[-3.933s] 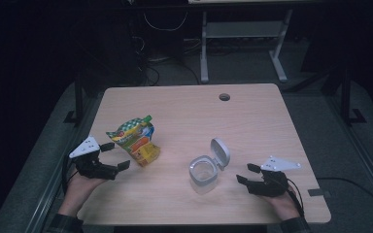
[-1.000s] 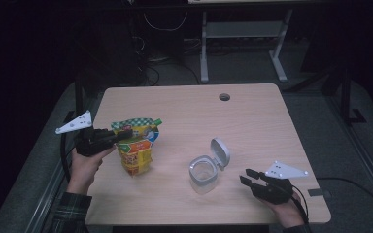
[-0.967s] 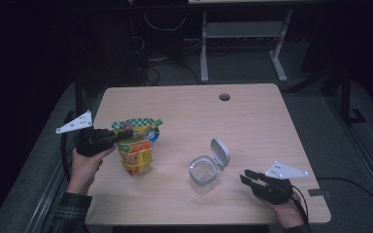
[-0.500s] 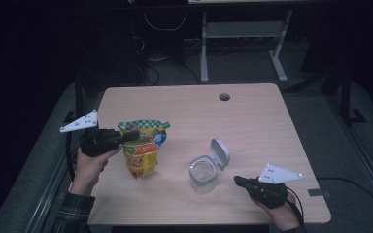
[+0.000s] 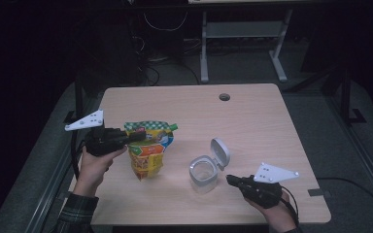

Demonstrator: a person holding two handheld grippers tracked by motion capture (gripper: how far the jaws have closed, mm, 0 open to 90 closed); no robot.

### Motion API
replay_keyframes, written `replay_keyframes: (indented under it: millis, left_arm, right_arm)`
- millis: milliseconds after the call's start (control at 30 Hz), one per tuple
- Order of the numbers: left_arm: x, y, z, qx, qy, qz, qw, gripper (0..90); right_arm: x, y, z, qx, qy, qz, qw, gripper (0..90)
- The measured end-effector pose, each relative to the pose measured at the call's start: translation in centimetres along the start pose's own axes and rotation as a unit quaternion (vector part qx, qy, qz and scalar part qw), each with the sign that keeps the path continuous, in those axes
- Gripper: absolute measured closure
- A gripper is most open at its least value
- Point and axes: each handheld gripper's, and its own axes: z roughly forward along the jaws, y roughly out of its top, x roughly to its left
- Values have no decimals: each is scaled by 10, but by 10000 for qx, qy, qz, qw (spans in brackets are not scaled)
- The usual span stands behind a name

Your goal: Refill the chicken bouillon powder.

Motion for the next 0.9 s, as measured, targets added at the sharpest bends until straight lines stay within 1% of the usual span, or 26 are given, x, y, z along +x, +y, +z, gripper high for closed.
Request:
replay_keyframes:
  millis: [100, 200, 300, 333, 367, 400, 533, 600, 633, 767, 800, 900]
  left_arm:
    - [-2, 3, 1, -11, -67, 6, 10000, 899]
    - [-5, 7, 3, 0, -86, 38, 10000, 898]
    - [-6, 10, 3, 2, -122, 48, 9999, 899]
    - [-6, 11, 4, -14, -173, 59, 9998, 899]
    - [-7, 11, 4, -34, -196, 38, 9998, 899]
    - [-7, 12, 5, -24, -206, 65, 9998, 899]
    - [-8, 15, 7, 9, -261, 111, 9996, 899]
    - [-9, 15, 7, -7, -273, 96, 9996, 899]
    - [-9, 16, 7, -3, -321, 116, 9994, 899]
    - [-9, 19, 9, 14, -408, 106, 9991, 898]
    - [-9, 20, 9, 23, -427, 130, 9990, 899]
    - [-11, 22, 11, -21, -476, 86, 9988, 899]
  right_arm:
    - [3, 4, 3, -16, 13, -13, 10000, 896]
    - [6, 8, 8, -44, 8, 3, 10000, 896]
    - [10, 13, 11, -106, -28, -19, 9999, 897]
    - [11, 15, 13, -114, -54, -21, 9999, 897]
    - [12, 18, 14, -125, -63, -19, 9999, 897]
    - [13, 19, 15, -137, -73, -13, 9999, 897]
    - [18, 26, 22, -181, -71, -90, 9998, 897]
    - [20, 28, 24, -196, -72, -92, 9997, 897]
    - [23, 32, 30, -179, -90, -70, 9998, 897]
    - [26, 39, 40, -160, -107, -103, 9998, 897]
    - [27, 41, 43, -163, -113, -113, 9997, 897]
    - [29, 47, 52, -155, -136, -152, 9997, 897]
